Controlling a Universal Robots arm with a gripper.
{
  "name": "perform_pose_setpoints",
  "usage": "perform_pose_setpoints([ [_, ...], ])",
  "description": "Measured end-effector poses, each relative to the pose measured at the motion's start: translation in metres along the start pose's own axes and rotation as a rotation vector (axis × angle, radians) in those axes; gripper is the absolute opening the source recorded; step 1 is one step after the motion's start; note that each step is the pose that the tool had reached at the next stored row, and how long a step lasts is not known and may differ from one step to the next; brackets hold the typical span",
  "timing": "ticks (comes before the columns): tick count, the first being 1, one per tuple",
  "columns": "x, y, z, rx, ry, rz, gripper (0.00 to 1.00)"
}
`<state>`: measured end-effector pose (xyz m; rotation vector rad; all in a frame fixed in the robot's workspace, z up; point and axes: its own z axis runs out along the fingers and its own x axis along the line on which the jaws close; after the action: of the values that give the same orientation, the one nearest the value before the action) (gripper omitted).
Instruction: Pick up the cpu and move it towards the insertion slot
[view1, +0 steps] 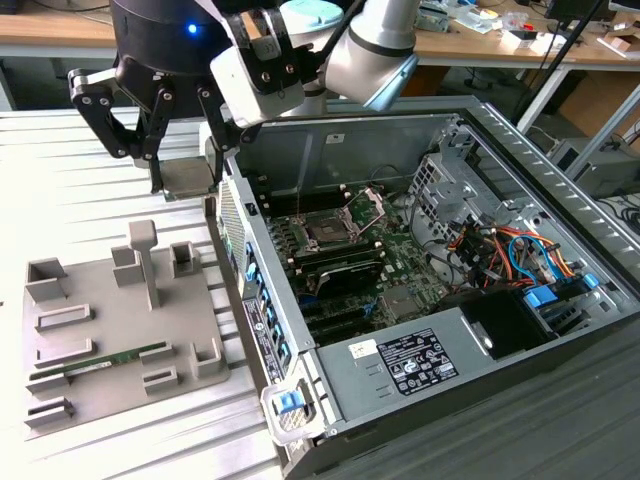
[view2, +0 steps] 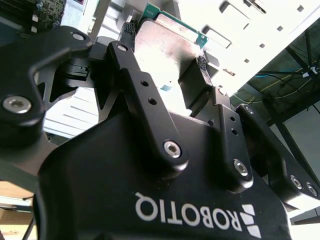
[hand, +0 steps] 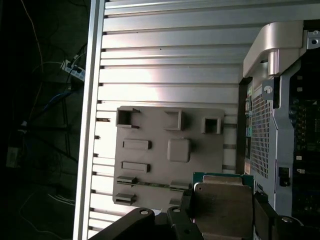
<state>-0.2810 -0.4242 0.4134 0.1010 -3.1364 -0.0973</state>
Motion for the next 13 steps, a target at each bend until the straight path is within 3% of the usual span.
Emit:
perform_pose_setpoints([
  [13, -0.0037, -0.0002, 0.0, 0.0, 0.0, 0.0, 0.55],
])
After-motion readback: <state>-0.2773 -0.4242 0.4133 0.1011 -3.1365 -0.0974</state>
